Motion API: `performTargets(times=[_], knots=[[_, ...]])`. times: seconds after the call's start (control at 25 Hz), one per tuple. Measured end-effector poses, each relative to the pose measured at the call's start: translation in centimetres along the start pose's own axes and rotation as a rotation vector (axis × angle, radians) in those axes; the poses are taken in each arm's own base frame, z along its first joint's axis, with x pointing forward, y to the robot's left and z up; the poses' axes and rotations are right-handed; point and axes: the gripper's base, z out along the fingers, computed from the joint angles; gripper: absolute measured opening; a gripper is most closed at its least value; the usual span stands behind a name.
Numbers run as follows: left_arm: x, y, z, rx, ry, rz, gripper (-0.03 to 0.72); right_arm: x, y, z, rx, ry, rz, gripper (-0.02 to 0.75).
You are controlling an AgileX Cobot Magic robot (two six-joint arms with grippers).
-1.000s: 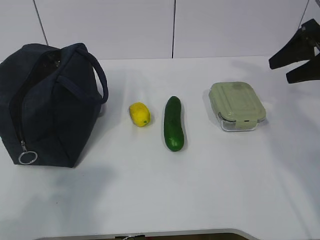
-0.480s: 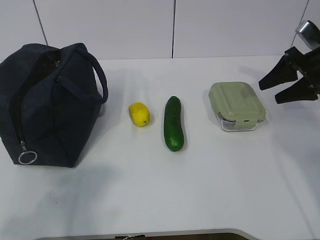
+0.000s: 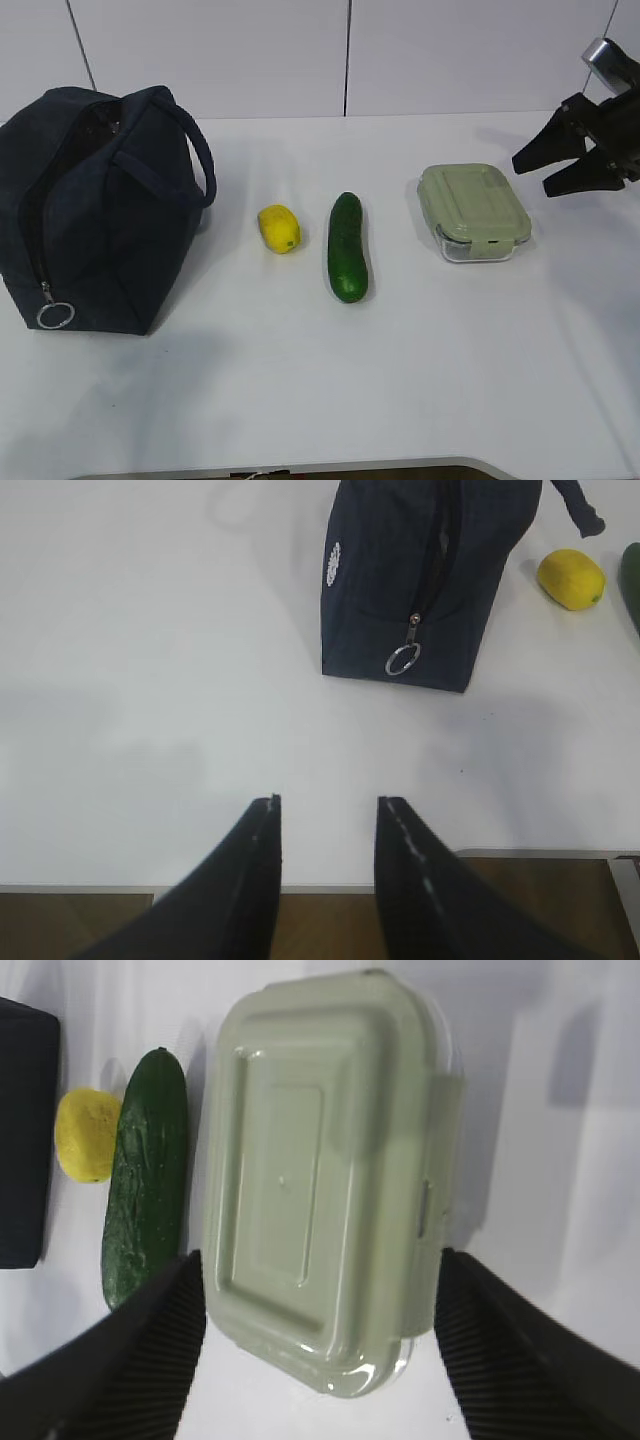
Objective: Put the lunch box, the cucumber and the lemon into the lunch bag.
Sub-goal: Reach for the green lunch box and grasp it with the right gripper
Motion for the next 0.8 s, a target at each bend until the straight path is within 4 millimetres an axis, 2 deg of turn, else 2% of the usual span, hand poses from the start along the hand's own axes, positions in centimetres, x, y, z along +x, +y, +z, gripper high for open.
performTargets(times=[0.56,0.8], knots=[[0.0,0.0,0.0,0.000,0.000,0.000,0.225,0.0,-0.1,-0.1,0.016,0.008,-0.018,0.568],[0.0,0.0,0.0,0.000,0.000,0.000,0.225,0.3,-1.5,1.6,-0.011,0.032,0.027,0.573]])
